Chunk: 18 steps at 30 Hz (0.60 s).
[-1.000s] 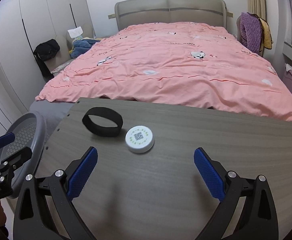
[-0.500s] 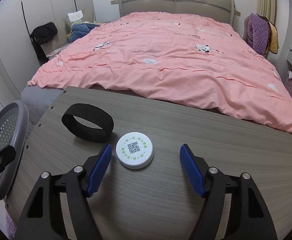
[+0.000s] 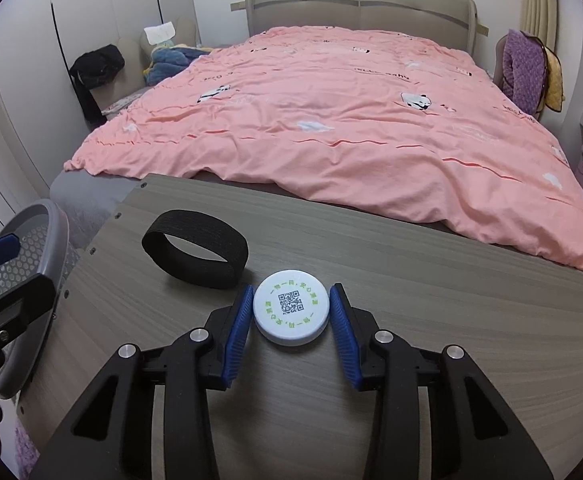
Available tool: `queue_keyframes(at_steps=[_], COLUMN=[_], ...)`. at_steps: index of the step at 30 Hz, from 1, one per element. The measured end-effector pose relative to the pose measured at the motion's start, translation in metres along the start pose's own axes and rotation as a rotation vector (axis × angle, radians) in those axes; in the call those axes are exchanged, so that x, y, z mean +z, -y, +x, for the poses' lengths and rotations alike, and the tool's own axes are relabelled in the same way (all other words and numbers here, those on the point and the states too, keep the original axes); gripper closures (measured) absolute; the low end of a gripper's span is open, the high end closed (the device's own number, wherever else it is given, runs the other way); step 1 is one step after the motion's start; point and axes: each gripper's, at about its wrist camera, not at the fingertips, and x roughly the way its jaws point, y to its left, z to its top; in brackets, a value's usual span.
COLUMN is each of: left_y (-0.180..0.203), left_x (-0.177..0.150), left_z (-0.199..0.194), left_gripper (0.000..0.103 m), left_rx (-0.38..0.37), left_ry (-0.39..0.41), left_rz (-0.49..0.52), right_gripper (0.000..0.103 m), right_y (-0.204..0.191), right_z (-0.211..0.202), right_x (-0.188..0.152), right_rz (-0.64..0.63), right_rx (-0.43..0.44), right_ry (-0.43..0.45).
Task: Collect trash
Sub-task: 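Grasp the white QR-code disc with the right gripper and lift it, then grasp the black band with the left gripper while the right gripper holds the disc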
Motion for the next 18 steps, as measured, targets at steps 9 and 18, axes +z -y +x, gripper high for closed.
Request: queue_keyframes(at_steps=[9,18], left_y=[0.030,0.065], left_x=[0.008,0.022], left_z=[0.014,0.037], left_gripper=[0.022,0.022], left_rx=[-0.085,-0.112], left_ry=[-0.007,0.027], left_rz=[-0.006,0.013], right_gripper=[0.064,0.064], right_y=[0.042,0.064], right_z=[-0.043,-0.057], right_x=[-0.020,-0.027], right_rz=[0.143,0.206], right_rx=[-0.001,0.050], right_ry=[0.054,0.089])
